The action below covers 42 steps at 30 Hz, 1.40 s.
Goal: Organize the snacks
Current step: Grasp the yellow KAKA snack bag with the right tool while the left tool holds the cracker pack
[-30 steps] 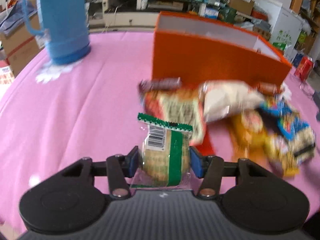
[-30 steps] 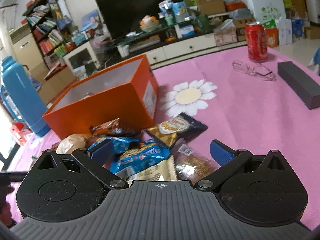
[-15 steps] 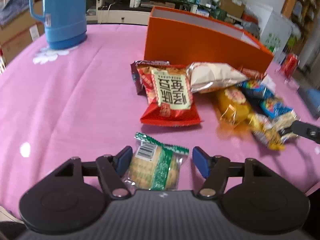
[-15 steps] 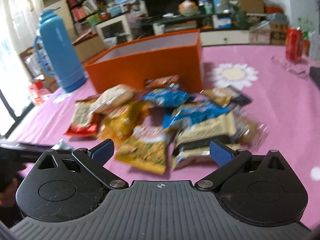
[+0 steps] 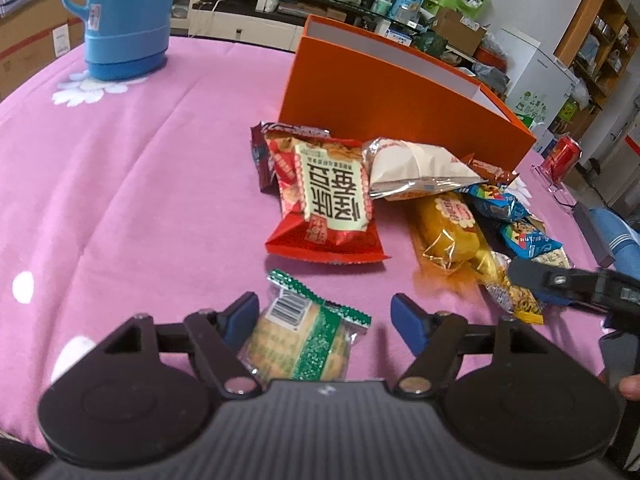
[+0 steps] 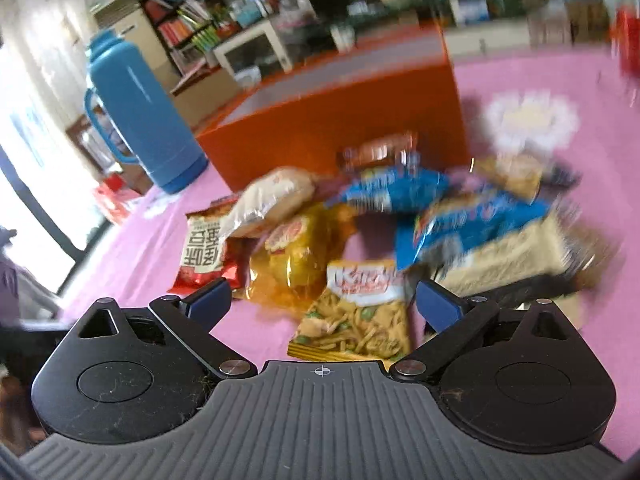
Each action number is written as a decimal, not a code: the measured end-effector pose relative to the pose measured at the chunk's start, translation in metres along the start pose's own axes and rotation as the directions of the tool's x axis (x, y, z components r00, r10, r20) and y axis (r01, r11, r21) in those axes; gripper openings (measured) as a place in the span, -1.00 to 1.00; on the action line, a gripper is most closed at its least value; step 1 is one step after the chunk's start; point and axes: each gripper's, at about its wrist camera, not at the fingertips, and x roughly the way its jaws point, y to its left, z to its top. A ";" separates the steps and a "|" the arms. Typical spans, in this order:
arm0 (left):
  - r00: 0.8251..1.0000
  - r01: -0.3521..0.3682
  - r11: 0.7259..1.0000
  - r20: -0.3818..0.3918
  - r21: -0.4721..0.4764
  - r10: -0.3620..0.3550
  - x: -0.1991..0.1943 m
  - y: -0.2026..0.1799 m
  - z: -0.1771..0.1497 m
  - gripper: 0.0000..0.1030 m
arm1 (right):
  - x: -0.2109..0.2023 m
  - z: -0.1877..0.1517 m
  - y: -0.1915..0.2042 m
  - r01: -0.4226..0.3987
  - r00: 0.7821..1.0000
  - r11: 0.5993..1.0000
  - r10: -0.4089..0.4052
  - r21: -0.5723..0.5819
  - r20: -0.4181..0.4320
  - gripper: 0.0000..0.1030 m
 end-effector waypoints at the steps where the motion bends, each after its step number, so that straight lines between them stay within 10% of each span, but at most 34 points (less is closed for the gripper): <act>1: 1.000 0.005 1.000 0.000 -0.006 -0.005 0.000 0.001 0.000 0.43 | 0.004 0.000 -0.006 0.001 1.000 0.999 -0.001 0.034 -0.017 0.49; 14: 1.000 0.002 1.000 0.002 0.009 -0.002 0.001 -0.002 -0.001 0.49 | -0.041 -0.009 -0.006 0.199 0.979 0.980 -0.198 -0.025 0.041 0.67; 31: 0.997 -0.073 0.977 0.002 0.200 0.074 0.001 -0.016 -0.013 0.52 | 0.036 -0.017 0.040 0.287 0.957 0.930 -0.289 -0.232 0.025 0.65; 34: 0.993 -0.113 0.960 0.010 0.257 0.114 0.003 -0.022 -0.017 0.28 | 0.037 -0.018 0.040 0.320 0.946 0.906 -0.322 -0.275 0.039 0.43; 37: 0.993 -0.115 0.953 0.017 0.279 0.115 -0.002 -0.023 -0.020 -0.08 | 0.027 -0.020 0.041 0.316 0.947 0.900 -0.317 -0.299 0.048 -0.44; 42: 0.996 -0.094 0.973 0.017 0.209 0.092 -0.010 -0.011 -0.019 -0.08 | -0.007 -0.036 0.036 0.285 0.957 0.922 -0.290 -0.263 0.021 -0.58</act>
